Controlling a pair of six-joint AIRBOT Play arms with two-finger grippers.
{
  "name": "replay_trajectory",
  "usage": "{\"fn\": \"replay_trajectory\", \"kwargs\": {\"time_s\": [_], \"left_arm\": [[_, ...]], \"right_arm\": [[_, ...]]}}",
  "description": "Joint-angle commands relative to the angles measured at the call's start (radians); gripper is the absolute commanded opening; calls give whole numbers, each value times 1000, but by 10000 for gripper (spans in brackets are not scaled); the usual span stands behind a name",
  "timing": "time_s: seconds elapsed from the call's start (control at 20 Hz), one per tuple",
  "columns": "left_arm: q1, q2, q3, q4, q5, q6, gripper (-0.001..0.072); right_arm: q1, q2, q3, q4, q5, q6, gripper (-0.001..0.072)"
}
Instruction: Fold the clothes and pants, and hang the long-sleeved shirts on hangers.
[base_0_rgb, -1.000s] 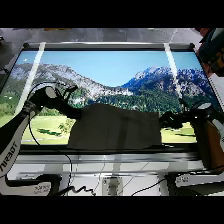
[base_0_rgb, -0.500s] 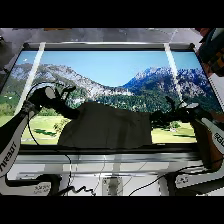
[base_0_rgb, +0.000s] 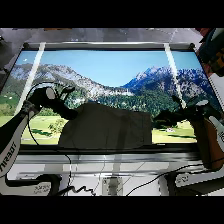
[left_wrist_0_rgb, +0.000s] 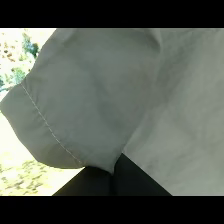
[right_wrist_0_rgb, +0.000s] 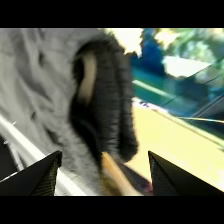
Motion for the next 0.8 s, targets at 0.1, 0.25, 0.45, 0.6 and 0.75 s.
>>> {"fn": "replay_trajectory", "kwargs": {"time_s": [0.1,0.25,0.45,0.6,0.75], "left_arm": [[0,0,1,-76,1,0,5],[0,0,1,-85,3,0,5],[-2,0,0,-85,48,0,5],[-3,0,0,-85,57,0,5],[1,4,4,-76,57,1,40]], "right_arm": [[95,1,3,-104,-120,79,699],[169,0,-1,-150,-221,145,686],[299,0,-2,-109,-256,138,648],[404,0,1,-106,-344,138,310],[444,9,72,-113,-358,139,34]]}}
